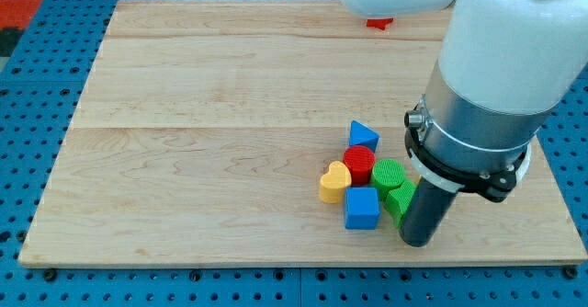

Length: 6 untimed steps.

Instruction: Adjust the hexagon to the right of the green star

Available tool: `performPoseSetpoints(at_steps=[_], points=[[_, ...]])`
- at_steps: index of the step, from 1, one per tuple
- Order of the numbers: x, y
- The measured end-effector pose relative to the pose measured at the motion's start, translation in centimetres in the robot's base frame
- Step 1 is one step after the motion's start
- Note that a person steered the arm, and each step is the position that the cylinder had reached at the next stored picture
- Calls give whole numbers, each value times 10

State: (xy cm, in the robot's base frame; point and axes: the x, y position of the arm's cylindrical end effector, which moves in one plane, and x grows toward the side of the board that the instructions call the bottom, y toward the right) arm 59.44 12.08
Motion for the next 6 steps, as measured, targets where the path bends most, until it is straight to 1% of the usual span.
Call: performPoseSetpoints(at_steps=[1,2,3,6], points=[[-21,-1],[-31,-1],[-31,32],[-43,61]])
